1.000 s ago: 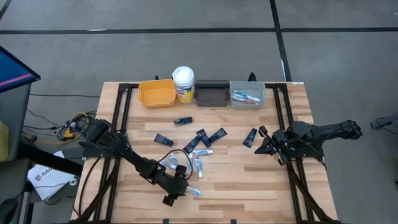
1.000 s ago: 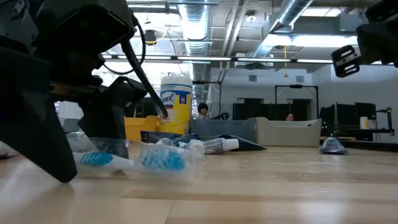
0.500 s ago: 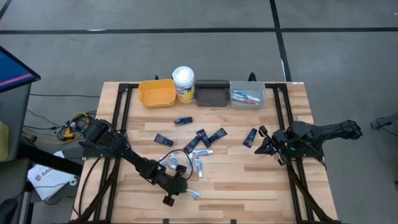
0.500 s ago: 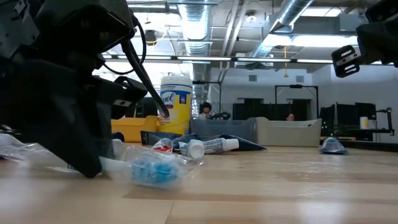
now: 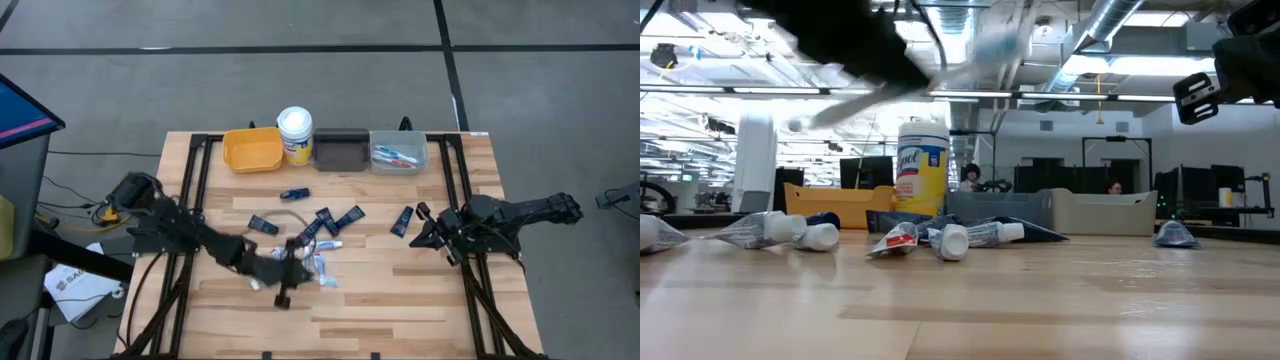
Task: Pick & Place Travel size toiletries
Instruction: Put the light blue toothbrush into the gray bin
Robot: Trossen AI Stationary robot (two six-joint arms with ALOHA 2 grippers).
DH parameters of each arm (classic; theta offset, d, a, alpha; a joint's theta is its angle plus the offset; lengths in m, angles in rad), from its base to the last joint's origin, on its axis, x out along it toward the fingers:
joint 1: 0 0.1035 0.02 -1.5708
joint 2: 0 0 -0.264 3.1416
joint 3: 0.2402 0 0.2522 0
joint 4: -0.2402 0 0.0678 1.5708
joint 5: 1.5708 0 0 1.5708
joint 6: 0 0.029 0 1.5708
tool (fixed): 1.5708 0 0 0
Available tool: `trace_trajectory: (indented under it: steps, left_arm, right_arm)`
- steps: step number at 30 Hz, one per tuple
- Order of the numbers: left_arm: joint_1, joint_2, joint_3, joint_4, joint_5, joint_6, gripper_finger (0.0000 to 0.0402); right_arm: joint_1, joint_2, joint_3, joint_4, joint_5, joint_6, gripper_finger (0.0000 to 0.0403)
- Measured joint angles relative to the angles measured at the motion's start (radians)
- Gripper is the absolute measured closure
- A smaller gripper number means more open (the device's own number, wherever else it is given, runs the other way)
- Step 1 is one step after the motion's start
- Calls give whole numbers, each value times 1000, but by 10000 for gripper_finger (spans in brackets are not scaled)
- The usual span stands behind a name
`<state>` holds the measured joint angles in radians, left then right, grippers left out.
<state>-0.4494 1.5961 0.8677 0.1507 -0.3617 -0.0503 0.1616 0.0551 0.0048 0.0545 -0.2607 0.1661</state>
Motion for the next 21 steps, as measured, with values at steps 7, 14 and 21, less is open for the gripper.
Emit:
trace_trajectory:
  steps: [7, 14, 21]
  left_arm:
    - [217, -104, 4, 200, -17, 211, 365]
    - [436, -50, 154, 236, 49, 261, 373]
    - [554, 129, 347, 275, 149, 262, 365]
  right_arm:
    - [0, 0, 0, 0, 0, 0, 403]
    - [0, 0, 0, 0, 0, 0, 403]
    - [0, 0, 0, 0, 0, 0, 403]
